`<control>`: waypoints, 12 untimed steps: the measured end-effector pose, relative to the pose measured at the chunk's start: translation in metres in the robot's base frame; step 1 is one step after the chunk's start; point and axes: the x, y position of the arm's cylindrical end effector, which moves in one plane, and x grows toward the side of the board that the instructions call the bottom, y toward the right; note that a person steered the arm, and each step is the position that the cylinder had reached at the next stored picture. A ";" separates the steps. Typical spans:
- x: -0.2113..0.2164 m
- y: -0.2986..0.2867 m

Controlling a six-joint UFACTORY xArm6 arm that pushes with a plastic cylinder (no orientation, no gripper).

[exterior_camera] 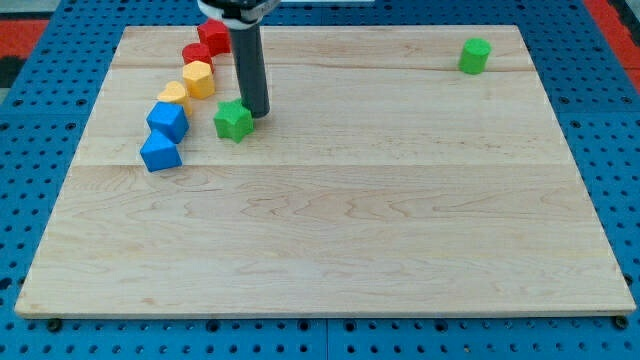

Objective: Push the green star below the blue triangle

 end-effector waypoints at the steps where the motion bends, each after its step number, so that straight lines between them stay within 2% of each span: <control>1: 0.035 0.000; 2: 0.025 0.003; 3: -0.012 0.002; 4: -0.027 -0.029; 5: -0.024 -0.044; 8: 0.048 -0.018; 10: 0.059 0.019; 12: 0.071 -0.011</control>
